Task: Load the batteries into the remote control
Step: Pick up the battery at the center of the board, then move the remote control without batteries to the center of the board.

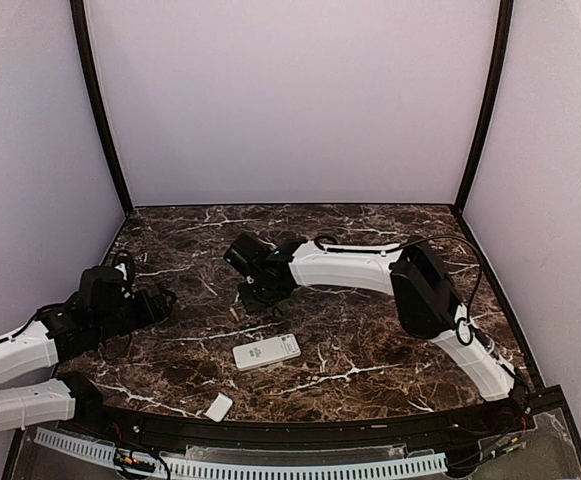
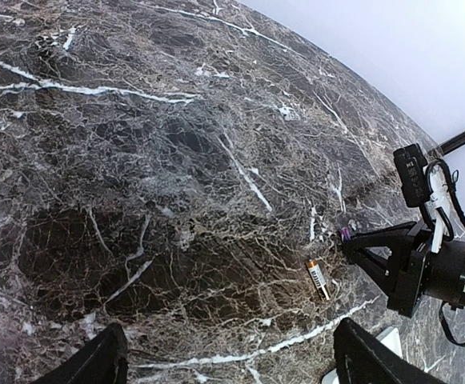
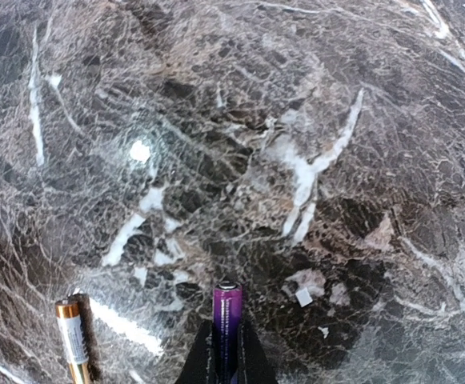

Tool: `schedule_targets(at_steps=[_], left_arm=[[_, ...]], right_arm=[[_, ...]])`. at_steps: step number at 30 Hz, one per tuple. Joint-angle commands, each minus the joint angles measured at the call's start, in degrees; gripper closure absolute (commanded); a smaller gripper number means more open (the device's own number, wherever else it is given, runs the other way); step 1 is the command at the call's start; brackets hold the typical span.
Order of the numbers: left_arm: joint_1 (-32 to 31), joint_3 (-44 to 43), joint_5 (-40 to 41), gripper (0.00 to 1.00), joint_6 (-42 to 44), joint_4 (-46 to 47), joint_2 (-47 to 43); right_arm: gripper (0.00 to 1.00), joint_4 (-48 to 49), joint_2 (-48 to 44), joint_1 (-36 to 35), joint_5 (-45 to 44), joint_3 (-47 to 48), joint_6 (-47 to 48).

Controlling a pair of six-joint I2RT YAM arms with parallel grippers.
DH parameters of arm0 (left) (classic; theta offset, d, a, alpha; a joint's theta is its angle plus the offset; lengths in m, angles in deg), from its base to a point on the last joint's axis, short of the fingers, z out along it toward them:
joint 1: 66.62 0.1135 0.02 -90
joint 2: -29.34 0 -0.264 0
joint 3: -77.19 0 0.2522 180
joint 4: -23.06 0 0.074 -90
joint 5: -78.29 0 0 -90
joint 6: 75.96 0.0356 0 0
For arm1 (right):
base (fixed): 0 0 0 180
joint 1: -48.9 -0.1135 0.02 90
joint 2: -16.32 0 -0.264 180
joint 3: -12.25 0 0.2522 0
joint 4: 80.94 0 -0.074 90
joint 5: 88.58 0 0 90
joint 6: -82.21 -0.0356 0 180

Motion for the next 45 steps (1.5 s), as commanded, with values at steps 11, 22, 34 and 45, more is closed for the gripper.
schedule_targets(at_steps=[11, 22, 34, 45], left_arm=[[-0.2, 0.5, -9.0, 0.24, 3.7, 9.2, 2.6], [-20.2, -5.0, -4.5, 0.13, 17.1, 9.6, 14.0], [-26.0, -22.6, -15.8, 0.05, 39.1, -3.1, 31.1], [-26.0, -34.3, -18.5, 0.02, 63.2, -20.1, 45.2]], right_arm=[[1.00, 4.7, -12.6, 3.8, 11.6, -13.7, 4.7], [1.00, 4.9, -27.8, 9.0, 16.1, -29.5, 9.3], [1.00, 3.4, -35.4, 12.8, 21.8, -38.2, 17.2], [1.00, 9.3, -40.7, 14.1, 26.5, -48.3, 14.5]])
